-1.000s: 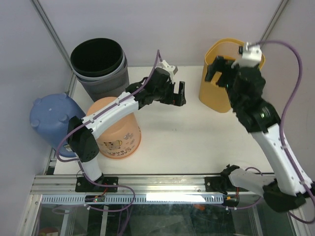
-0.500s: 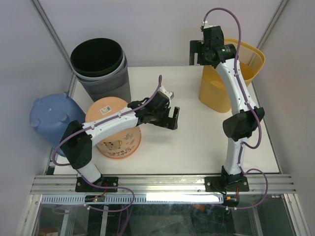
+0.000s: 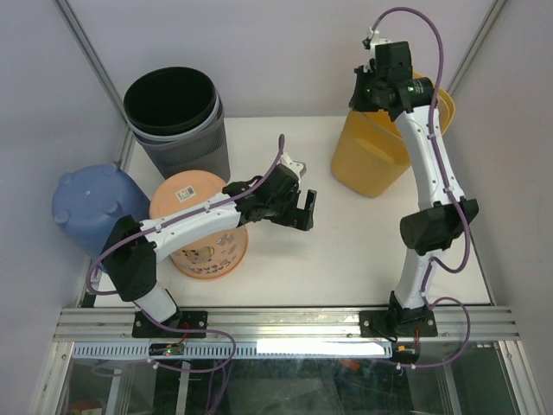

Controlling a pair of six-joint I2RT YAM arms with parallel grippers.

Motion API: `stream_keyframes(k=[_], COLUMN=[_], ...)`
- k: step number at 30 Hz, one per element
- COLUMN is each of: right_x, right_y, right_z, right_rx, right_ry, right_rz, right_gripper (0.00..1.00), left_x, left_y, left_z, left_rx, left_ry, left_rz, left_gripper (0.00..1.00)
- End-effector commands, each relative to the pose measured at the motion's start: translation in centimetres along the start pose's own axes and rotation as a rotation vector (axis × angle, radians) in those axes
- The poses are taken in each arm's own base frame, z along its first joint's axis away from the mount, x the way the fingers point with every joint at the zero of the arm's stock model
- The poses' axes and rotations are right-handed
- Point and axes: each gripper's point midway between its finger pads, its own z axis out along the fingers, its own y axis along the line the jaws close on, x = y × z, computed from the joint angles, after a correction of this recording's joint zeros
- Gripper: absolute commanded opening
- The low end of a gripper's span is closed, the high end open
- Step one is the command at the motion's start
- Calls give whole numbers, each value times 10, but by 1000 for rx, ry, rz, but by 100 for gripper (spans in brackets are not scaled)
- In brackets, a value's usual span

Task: Turn the large container upside down

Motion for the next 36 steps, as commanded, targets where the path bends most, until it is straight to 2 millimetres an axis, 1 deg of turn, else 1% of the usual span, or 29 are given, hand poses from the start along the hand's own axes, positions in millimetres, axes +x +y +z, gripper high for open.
stream_keyframes(k=[1,3,4,6,7,8,10,12,13,15,18,21,24,28,29,30,33,36], right_x=[-86,-98,-103,-107,-107,-112,-103,-90,-79,-62,-42,-25,-11,6,13,17,37,53], right_y=[67,77,78,79,74,72,62,50,42,33,24,19,14,7,4,3,-4,-8], right_z=[-135,-171,-187,-213,-218,-231,-230,-219,-206,-195,-183,-174,-169,-166,-161,-161,-150,-143], right_rx=[-378,-498,-558,-693,-739,-803,-871,-929,-955,-1038,-1118,-1153,-1151,-1172,-1175,-1190,-1206,-1233], right_ry=[-376,-467,-511,-565,-582,-635,-636,-615,-590,-569,-541,-524,-520,-517,-505,-504,-478,-457], right_rz=[117,177,215,315,365,397,503,603,671,774,901,973,1011,1062,1093,1105,1184,1233], right_gripper=[0,0,0,0,0,0,0,0,0,0,0,0,0,0,0,0,0,0], left_x=[-36,-45,-48,-59,-65,-69,-80,-83,-83,-84,-87,-92,-99,-121,-125,-129,-139,-147], left_y=[-6,-10,-13,-21,-26,-29,-39,-49,-55,-65,-77,-80,-71,-33,-26,-19,-9,-3], left_z=[-27,-39,-44,-61,-70,-77,-103,-120,-128,-143,-167,-184,-191,-195,-196,-197,-202,-201], left_rx=[6,21,30,66,85,102,151,205,240,298,365,380,342,266,257,242,201,188], left_ry=[-158,-192,-206,-247,-268,-284,-337,-356,-358,-366,-391,-420,-428,-447,-454,-466,-506,-521], left_rz=[17,22,25,32,36,43,56,84,101,117,133,146,127,-10,-41,-60,-85,-60], left_gripper=[99,99,99,99,99,99,99,99,99,99,99,99,99,99,99,99,99,99])
